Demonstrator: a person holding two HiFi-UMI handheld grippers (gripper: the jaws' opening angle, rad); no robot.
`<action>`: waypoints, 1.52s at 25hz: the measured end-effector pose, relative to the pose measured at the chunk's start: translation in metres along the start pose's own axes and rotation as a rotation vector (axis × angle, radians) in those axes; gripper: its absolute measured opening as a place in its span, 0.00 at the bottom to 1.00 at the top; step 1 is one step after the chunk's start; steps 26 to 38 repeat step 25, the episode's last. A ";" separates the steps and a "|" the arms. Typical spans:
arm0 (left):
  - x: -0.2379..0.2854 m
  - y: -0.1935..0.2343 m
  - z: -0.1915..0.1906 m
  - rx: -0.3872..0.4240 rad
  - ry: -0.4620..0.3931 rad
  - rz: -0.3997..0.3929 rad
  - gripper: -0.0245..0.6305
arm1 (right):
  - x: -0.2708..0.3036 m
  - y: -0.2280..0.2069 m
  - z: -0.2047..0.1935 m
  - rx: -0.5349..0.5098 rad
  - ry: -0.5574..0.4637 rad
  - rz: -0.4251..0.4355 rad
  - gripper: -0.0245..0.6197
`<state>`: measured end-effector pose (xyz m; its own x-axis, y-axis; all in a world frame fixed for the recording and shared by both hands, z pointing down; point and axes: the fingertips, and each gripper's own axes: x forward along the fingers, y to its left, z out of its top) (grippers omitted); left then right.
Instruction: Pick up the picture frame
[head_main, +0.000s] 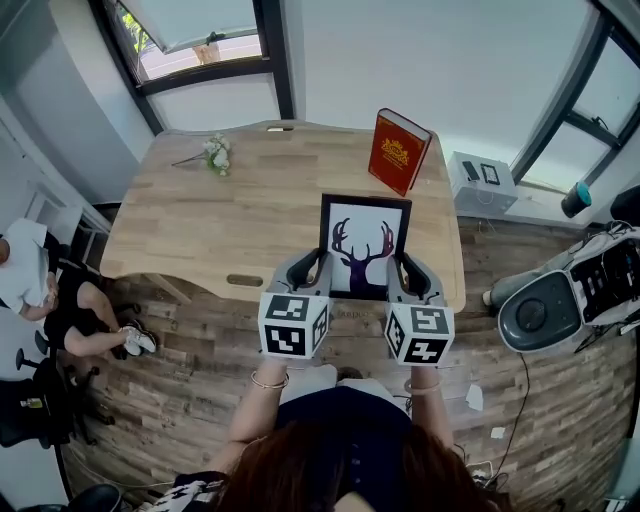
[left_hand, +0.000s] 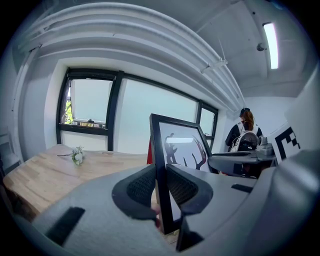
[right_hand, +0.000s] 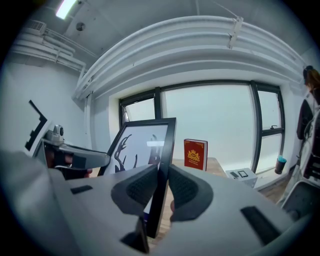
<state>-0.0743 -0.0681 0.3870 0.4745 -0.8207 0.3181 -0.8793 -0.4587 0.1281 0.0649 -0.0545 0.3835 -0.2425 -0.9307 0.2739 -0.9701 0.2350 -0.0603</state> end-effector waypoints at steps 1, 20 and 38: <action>0.000 -0.002 0.000 -0.001 0.000 0.004 0.16 | -0.001 -0.002 0.000 -0.002 0.000 0.004 0.15; -0.010 -0.013 0.006 0.000 -0.020 0.038 0.16 | -0.014 -0.005 0.008 -0.018 -0.032 0.037 0.15; -0.017 -0.013 0.005 0.003 -0.025 0.040 0.16 | -0.019 0.000 0.006 -0.016 -0.035 0.039 0.15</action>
